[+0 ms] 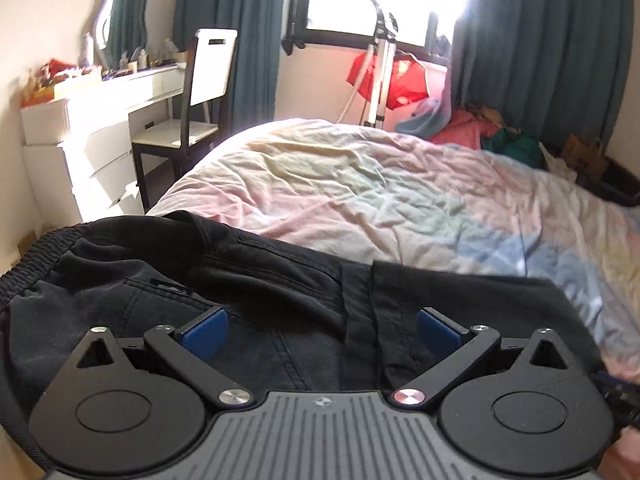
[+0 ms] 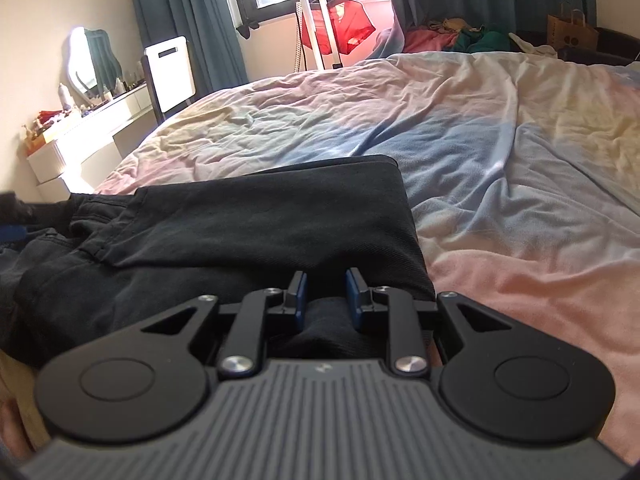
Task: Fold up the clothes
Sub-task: 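Grasp the folded black pants bundle with the left gripper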
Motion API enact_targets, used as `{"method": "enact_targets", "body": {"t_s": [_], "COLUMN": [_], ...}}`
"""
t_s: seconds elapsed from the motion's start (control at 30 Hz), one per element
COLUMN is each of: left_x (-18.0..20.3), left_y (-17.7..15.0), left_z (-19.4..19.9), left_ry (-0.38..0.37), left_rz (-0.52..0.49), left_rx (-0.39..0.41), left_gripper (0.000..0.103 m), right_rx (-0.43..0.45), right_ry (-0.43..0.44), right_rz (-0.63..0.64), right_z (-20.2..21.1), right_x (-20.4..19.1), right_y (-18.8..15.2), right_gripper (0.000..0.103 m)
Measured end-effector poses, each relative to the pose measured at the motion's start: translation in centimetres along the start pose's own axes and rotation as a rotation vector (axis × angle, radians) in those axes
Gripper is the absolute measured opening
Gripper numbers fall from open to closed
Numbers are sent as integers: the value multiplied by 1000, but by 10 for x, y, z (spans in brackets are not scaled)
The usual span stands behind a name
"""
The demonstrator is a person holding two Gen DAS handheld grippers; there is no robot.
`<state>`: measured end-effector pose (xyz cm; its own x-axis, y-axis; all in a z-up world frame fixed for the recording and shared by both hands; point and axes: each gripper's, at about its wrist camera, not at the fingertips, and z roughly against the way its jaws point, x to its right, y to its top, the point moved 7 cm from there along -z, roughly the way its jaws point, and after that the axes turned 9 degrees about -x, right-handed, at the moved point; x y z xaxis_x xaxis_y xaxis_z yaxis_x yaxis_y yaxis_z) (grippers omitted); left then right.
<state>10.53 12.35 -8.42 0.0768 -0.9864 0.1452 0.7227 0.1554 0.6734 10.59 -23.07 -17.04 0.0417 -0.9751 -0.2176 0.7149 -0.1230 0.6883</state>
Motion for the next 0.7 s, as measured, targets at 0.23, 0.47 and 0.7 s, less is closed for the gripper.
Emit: {"method": "enact_targets", "body": {"t_s": [0.23,0.47,0.7], "left_x": [-144,-221,-253], "left_y": [19,-41,-72], "left_z": [70,43,-5], "left_ry": [-92,-267,-403], "left_rz": [454,811,1006], "left_rx": [-18,-154,-127], "left_gripper": [103,103,93], "right_rx": [-9,-12,-5], "right_ry": [9,-17,-28], "right_rz": [-26,-2,9], "right_z": [1,1,2], "right_x": [3,-2,-2], "right_y": [2,2,2], "right_gripper": [25,26,26]}}
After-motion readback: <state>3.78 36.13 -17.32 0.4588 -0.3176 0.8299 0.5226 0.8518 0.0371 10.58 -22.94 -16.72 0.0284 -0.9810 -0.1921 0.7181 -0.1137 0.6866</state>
